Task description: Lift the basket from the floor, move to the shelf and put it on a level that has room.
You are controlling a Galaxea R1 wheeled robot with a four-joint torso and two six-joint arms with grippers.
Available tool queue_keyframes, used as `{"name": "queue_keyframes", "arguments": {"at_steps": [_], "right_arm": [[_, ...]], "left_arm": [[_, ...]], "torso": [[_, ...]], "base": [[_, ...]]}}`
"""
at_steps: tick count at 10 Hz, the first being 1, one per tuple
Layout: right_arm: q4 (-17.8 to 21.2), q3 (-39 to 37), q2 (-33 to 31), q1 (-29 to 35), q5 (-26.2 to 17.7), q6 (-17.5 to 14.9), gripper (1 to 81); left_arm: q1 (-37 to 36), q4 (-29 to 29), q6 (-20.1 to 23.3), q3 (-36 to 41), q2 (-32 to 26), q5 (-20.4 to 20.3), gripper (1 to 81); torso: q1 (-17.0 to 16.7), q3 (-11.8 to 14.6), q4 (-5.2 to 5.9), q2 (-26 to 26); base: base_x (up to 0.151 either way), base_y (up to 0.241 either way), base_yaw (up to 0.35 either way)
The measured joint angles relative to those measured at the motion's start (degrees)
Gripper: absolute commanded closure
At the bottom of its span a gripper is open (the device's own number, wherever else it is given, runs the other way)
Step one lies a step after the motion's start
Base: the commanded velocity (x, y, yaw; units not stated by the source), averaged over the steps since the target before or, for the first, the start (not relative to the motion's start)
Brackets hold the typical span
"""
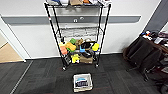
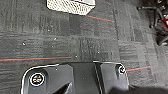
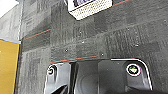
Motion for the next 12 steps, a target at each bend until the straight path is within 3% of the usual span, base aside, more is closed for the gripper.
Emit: {"name": "queue_keyframes", "arguments": {"at_steps": [12], "right_arm": [[0.0,0.0,0.0,-0.3,0.0,0.0,1.0]], "left_arm": [[0.2,0.0,0.0,0.0,0.0,0.0,1.0]], "torso": [[0.0,0.0,0.00,0.0]], "base": [[0.134,0.000,0.000]]}}
